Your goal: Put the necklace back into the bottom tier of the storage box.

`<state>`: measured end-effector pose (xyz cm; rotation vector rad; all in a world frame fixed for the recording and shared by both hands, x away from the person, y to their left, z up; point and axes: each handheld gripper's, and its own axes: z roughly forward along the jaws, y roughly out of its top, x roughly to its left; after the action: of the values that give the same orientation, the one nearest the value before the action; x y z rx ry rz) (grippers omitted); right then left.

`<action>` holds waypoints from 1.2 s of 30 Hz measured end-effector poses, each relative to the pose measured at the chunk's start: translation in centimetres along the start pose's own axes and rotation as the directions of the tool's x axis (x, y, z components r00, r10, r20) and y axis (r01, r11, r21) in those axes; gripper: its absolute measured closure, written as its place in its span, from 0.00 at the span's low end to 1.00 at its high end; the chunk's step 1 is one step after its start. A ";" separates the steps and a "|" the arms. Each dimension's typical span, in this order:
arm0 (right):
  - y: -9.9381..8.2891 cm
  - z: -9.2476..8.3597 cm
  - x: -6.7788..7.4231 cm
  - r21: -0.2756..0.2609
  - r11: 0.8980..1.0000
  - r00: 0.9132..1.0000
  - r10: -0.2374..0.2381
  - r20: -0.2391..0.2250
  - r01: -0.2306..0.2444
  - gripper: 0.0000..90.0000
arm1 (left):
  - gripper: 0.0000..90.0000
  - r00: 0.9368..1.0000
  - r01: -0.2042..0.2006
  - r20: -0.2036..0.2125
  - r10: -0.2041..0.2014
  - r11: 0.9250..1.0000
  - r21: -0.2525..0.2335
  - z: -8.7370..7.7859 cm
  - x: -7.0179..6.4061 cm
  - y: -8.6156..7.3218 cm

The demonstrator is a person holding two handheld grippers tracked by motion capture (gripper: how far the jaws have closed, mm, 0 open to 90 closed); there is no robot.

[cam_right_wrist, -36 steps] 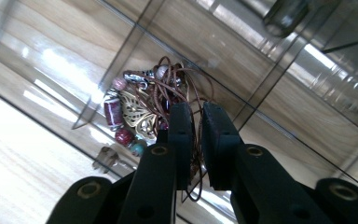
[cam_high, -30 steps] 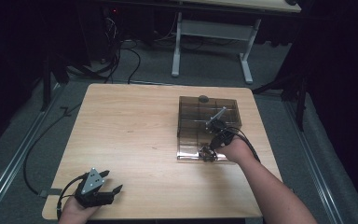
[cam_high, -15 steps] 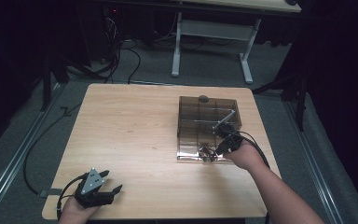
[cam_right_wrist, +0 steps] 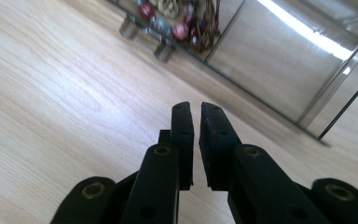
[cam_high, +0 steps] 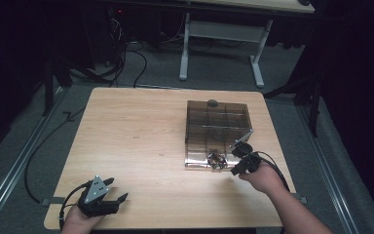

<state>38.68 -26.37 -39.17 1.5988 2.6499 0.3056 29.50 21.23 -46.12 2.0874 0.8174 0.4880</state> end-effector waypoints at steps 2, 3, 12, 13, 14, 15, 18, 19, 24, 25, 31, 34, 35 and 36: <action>-0.6 0.5 0.1 0.002 1.000 1.000 0.001 0.002 -0.001 0.92 | 0.28 1.000 0.000 0.000 0.000 1.000 -0.001 0.0 0.0 0.0; -0.6 0.5 0.1 0.002 1.000 1.000 0.001 0.002 -0.001 0.92 | 0.28 1.000 0.000 0.000 0.000 1.000 -0.001 0.0 0.0 0.0; -1.5 1.6 -0.1 0.015 1.000 1.000 0.006 0.003 -0.006 0.91 | 0.28 1.000 0.001 -0.002 -0.001 1.000 -0.003 0.0 0.0 0.0; -1.5 1.6 -0.1 0.015 1.000 1.000 0.006 0.003 -0.006 0.91 | 0.28 1.000 0.001 -0.002 -0.001 1.000 -0.003 0.0 0.0 0.0; -1.6 1.6 -0.2 0.009 1.000 1.000 0.010 0.007 -0.010 0.91 | 0.28 1.000 0.000 -0.002 0.000 1.000 -0.004 0.0 0.0 0.0; -1.7 1.7 -0.2 0.006 1.000 1.000 0.010 0.007 -0.010 0.90 | 0.28 1.000 0.000 -0.002 0.000 1.000 -0.004 0.0 0.0 0.0; -2.0 1.6 -0.4 -0.008 1.000 1.000 0.018 0.010 -0.018 0.89 | 0.28 1.000 0.000 -0.002 0.000 1.000 -0.005 0.0 0.0 0.0; -2.2 1.6 -0.4 -0.015 1.000 1.000 0.017 0.013 -0.016 0.89 | 0.28 1.000 0.000 -0.002 0.000 1.000 -0.005 0.0 0.0 0.0; -2.9 1.7 -0.5 -0.055 0.998 0.999 0.024 0.021 -0.022 0.87 | 0.28 1.000 -0.001 -0.003 0.001 1.000 -0.005 0.0 0.0 0.0; -3.1 1.7 -0.5 -0.064 0.998 0.999 0.028 0.017 -0.027 0.86 | 0.28 1.000 -0.001 -0.003 0.001 1.000 -0.005 0.0 0.0 0.0; -4.1 1.8 -0.5 -0.146 0.988 0.999 0.047 0.026 -0.043 0.84 | 0.28 1.000 0.000 -0.005 0.000 1.000 -0.005 0.0 0.0 0.0; -4.6 1.8 -0.4 -0.185 0.982 0.998 0.054 0.028 -0.048 0.84 | 0.28 1.000 0.000 -0.006 0.000 1.000 -0.005 0.0 0.0 0.0; -4.8 1.9 -0.3 -0.195 0.980 0.998 0.054 0.031 -0.047 0.83 | 0.28 1.000 0.000 -0.006 0.000 1.000 -0.004 0.0 0.0 0.0; -5.0 1.9 -0.2 -0.210 0.976 0.998 0.059 0.030 -0.051 0.83 | 0.28 1.000 0.000 -0.006 0.000 1.000 -0.004 0.0 0.0 0.0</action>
<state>34.66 -28.56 -41.97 1.5965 2.4550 0.5327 29.46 21.23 -46.12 2.0831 0.8195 0.4960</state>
